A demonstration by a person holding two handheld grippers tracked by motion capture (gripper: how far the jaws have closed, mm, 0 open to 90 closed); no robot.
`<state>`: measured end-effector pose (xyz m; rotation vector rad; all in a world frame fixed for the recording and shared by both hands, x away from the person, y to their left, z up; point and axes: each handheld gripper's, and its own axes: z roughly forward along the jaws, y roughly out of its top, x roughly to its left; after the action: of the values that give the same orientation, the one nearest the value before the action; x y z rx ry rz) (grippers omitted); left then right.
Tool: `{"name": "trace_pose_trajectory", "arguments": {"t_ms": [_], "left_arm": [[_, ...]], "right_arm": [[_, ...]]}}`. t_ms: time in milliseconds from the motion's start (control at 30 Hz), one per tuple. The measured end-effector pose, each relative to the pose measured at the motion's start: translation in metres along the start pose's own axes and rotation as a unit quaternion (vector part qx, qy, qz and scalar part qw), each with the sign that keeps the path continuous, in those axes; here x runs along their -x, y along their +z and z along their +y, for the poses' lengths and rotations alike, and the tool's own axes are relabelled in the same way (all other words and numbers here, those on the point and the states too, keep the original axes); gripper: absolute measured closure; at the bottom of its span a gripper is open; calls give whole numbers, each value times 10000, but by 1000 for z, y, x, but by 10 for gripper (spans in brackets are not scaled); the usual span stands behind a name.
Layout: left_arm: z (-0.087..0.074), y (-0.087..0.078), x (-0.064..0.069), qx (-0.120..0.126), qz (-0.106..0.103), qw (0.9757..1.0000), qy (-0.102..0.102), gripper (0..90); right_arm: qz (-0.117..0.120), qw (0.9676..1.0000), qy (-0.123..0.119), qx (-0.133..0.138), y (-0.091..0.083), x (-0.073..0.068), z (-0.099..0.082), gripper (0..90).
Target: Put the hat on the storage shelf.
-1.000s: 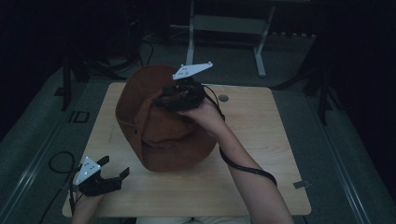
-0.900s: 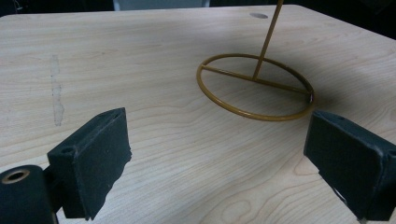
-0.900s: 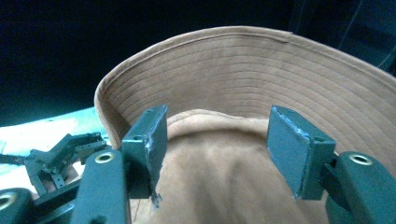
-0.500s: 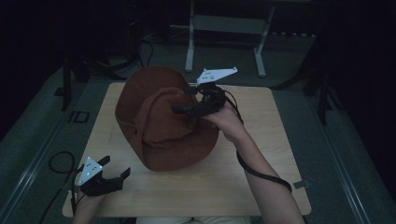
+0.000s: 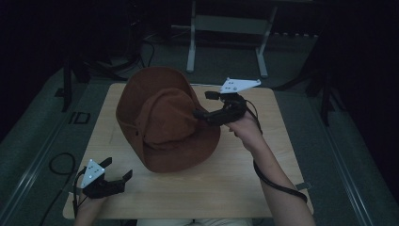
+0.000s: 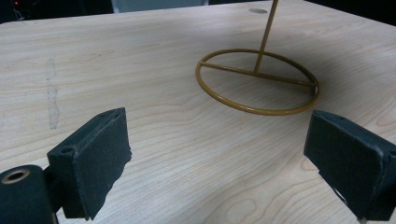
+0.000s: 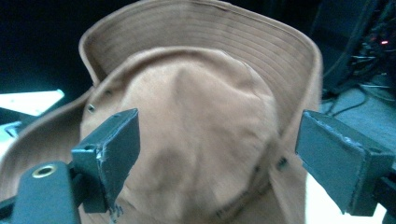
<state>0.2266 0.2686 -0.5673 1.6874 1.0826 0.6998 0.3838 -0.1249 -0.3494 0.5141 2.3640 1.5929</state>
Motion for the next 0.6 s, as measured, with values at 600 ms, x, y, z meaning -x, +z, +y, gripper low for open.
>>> {"name": "trace_pose_trajectory", "arguments": {"t_ms": [600], "left_arm": [[-3,3,-2,11,-16,10000,21,76]], "right_arm": [[-482,9985,237,-133,-40,21,-74,141]]}}
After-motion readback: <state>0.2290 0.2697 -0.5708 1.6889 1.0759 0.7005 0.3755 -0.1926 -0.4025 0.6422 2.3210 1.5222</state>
